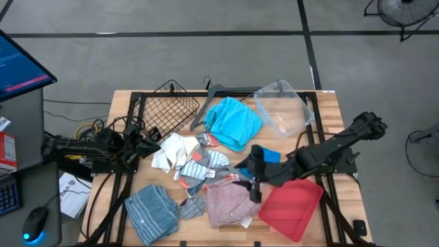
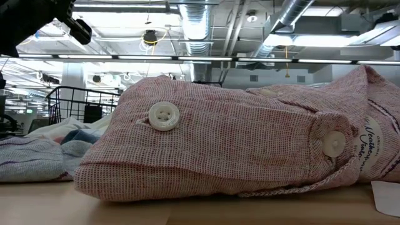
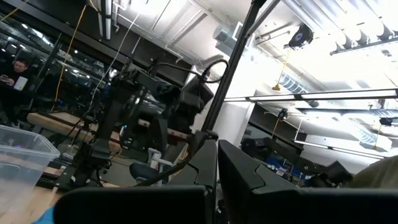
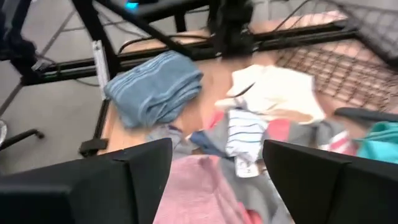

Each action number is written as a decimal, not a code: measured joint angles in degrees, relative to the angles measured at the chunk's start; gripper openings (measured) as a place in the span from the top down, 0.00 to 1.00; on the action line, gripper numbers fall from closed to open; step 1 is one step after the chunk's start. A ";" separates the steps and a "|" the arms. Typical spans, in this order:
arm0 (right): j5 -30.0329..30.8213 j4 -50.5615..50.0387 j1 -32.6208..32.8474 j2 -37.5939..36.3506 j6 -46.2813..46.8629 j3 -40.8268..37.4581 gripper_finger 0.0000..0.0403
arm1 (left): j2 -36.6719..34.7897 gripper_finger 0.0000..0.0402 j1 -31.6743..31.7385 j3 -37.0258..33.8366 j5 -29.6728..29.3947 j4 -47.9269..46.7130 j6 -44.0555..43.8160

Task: Pick & Place Cloths
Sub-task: Put the blue shorts into the transparent bin, then put the light blue shorts into the transparent bin

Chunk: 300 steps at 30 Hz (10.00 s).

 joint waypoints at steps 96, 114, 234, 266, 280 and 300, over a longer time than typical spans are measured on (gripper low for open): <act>-17.67 -38.09 -11.86 24.11 24.21 13.49 0.19 | 8.85 1.00 0.02 -0.01 0.00 1.42 0.02; -14.35 -49.74 -16.55 23.79 65.11 12.06 0.19 | 8.83 1.00 0.01 -0.01 0.00 1.49 0.02; -8.43 -49.94 -63.52 -5.58 -9.24 13.96 0.90 | 10.86 1.00 0.00 0.01 0.00 2.58 0.02; -17.60 -29.26 -72.15 -5.11 -16.67 -15.16 0.90 | 10.86 1.00 0.02 -0.01 0.00 2.58 0.02; -17.56 -26.50 -72.13 -5.11 -16.50 -17.88 0.78 | 10.86 1.00 0.01 0.00 -0.01 2.57 0.02; -25.10 -30.87 -71.45 -5.61 -15.52 -6.81 0.27 | 10.86 1.00 0.01 -0.01 0.00 2.57 0.02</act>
